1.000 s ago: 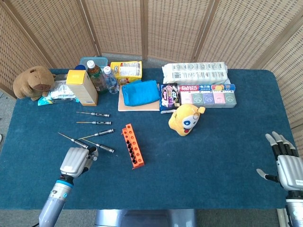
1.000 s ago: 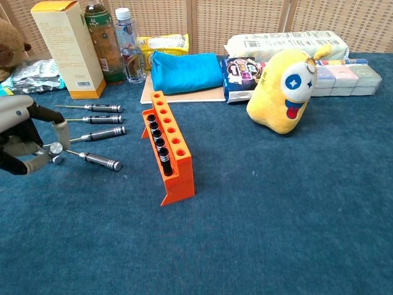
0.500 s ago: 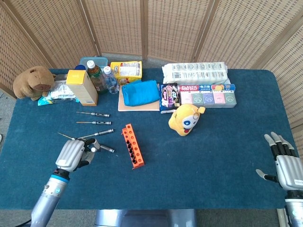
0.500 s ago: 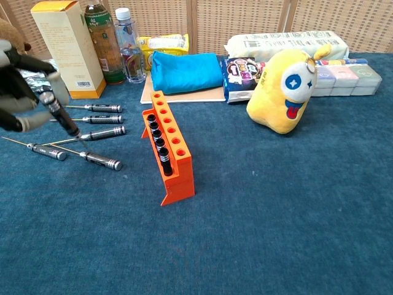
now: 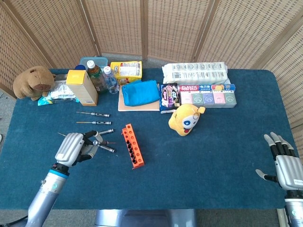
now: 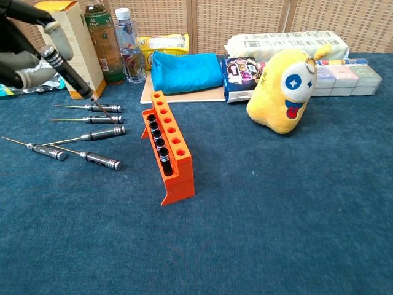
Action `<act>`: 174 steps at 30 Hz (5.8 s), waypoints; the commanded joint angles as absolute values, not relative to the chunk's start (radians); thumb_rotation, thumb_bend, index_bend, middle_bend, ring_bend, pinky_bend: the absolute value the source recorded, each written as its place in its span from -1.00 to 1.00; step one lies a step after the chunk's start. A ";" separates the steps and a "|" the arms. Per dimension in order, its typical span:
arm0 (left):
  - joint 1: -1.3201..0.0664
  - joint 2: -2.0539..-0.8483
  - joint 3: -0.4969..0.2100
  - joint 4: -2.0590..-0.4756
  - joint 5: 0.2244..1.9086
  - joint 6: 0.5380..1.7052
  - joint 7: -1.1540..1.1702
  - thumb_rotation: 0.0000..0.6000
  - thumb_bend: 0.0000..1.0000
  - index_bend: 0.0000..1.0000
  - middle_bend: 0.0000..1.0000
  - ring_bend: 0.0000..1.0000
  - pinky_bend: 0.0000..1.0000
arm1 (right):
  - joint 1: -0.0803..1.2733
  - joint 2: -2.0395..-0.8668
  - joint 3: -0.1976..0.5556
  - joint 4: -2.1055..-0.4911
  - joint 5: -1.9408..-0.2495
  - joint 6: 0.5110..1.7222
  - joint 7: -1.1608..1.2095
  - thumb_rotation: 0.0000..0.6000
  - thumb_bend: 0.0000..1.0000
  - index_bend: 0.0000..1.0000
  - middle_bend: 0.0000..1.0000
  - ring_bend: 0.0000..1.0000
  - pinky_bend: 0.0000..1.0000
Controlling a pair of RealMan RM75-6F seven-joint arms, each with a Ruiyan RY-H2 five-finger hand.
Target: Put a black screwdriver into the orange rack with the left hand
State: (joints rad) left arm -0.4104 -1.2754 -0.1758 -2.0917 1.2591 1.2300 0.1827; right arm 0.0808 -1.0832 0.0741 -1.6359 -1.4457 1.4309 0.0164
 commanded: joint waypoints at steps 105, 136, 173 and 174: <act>-1.039 -0.813 -0.264 -2.356 0.612 0.760 0.179 1.00 -0.11 0.03 1.00 1.00 1.00 | 0.083 -1.082 0.114 -1.598 -1.345 1.408 -0.007 1.00 -1.00 -1.00 -0.94 -0.89 -0.84; -1.214 -0.963 -0.215 -2.356 0.411 0.940 0.303 1.00 -0.11 0.03 1.00 1.00 1.00 | 0.086 -1.075 0.116 -1.596 -1.325 1.383 0.002 1.00 -1.00 -1.00 -0.94 -0.89 -0.84; -1.192 -0.846 -0.204 -2.356 0.458 0.815 0.229 1.00 -0.11 0.03 1.00 1.00 1.00 | 0.088 -1.075 0.113 -1.594 -1.323 1.373 0.004 1.00 -1.00 -1.00 -0.94 -0.89 -0.84; -1.193 -0.847 -0.202 -2.356 0.457 0.816 0.230 1.00 -0.11 0.03 1.00 1.00 1.00 | 0.088 -1.075 0.113 -1.594 -1.323 1.373 0.004 1.00 -1.00 -1.00 -0.94 -0.89 -0.84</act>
State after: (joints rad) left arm -1.1926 -0.8461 -0.2033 -2.3560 0.4573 0.8153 0.2291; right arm 0.0879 -1.0745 0.1133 -1.5941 -1.3226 1.3732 0.0040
